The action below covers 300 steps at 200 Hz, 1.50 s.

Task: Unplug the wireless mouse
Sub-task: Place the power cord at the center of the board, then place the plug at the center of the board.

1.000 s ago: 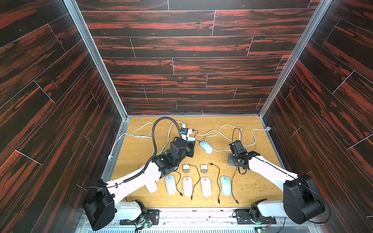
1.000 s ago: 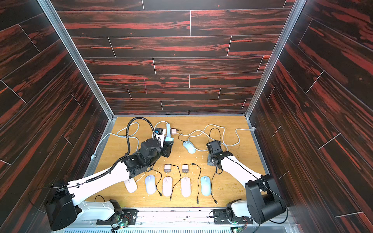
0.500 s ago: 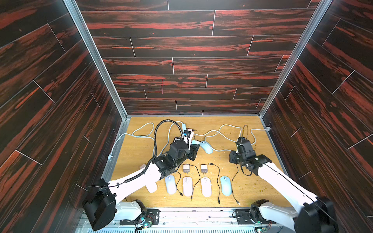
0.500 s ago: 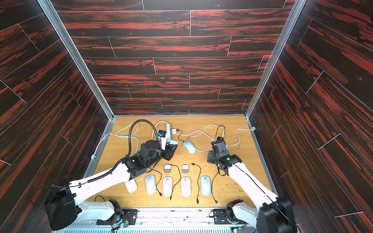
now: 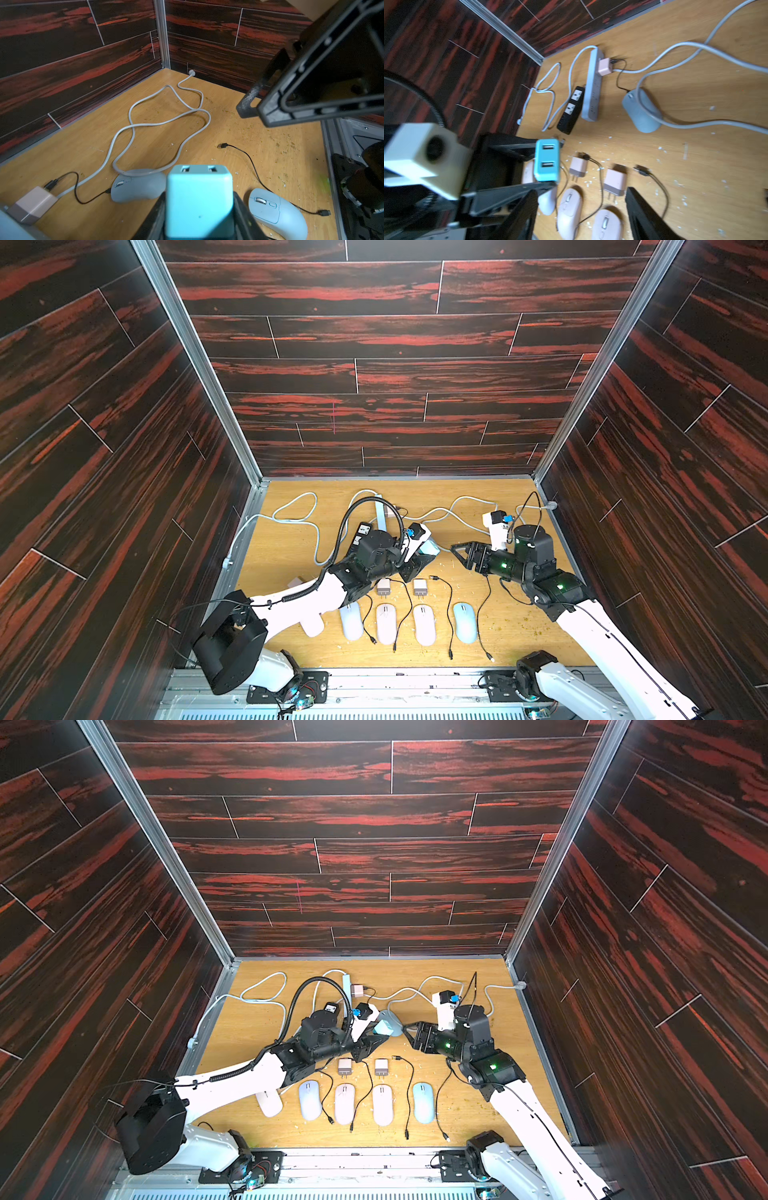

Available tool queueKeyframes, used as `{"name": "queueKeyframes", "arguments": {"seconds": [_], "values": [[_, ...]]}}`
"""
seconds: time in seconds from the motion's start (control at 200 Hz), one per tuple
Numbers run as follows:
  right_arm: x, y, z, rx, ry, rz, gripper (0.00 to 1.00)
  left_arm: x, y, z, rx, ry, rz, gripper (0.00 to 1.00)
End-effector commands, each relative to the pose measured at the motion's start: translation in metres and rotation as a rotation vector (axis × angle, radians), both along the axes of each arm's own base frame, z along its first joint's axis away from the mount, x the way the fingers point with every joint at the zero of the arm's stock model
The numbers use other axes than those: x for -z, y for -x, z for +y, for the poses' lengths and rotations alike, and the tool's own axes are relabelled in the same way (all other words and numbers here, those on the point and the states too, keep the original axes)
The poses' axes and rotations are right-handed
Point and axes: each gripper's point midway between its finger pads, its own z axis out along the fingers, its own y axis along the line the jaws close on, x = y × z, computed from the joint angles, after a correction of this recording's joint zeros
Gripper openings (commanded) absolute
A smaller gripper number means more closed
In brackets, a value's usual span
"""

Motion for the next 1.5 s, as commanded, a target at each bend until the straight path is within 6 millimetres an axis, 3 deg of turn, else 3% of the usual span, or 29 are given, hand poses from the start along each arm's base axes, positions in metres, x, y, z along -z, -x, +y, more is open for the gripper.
{"name": "queueKeyframes", "arguments": {"seconds": [0.0, 0.271, 0.436, 0.651, 0.892, 1.202, 1.243, 1.293, 1.338, 1.373, 1.498], "values": [[-0.009, 0.012, 0.017, -0.082, -0.127, 0.051, 0.72, -0.030, 0.004, -0.013, 0.081, 0.037, -0.123, 0.00], [0.009, 0.012, 0.028, -0.131, -0.093, 0.142, 0.69, -0.026, 0.015, -0.020, 0.159, 0.011, -0.126, 0.00], [0.005, 0.011, 0.037, -0.175, -0.119, 0.149, 0.64, -0.024, 0.022, -0.024, 0.219, -0.009, -0.117, 0.00], [0.008, 0.012, 0.045, -0.206, -0.135, 0.174, 0.51, -0.022, 0.025, -0.025, 0.234, -0.019, -0.118, 0.00], [0.011, 0.009, 0.051, -0.214, -0.137, 0.176, 0.45, -0.019, 0.028, -0.025, 0.256, -0.024, -0.117, 0.00], [0.012, 0.009, 0.052, -0.209, -0.127, 0.161, 0.25, -0.025, 0.028, -0.022, 0.229, 0.019, -0.128, 0.00], [0.011, 0.008, 0.051, -0.202, -0.126, 0.158, 0.23, -0.026, 0.028, -0.022, 0.219, 0.028, -0.121, 0.12], [0.012, 0.007, 0.049, -0.182, -0.118, 0.152, 0.21, -0.028, 0.025, -0.020, 0.199, 0.043, -0.113, 0.36], [0.014, 0.005, 0.044, -0.148, -0.100, 0.147, 0.17, -0.030, 0.022, -0.018, 0.168, 0.056, -0.102, 0.77], [0.017, 0.002, 0.038, -0.115, -0.076, 0.143, 0.16, -0.031, 0.017, -0.016, 0.134, 0.061, -0.090, 0.97], [0.045, -0.006, 0.009, 0.034, 0.072, 0.160, 0.10, -0.030, -0.005, 0.002, -0.066, 0.085, -0.016, 1.00]]}}
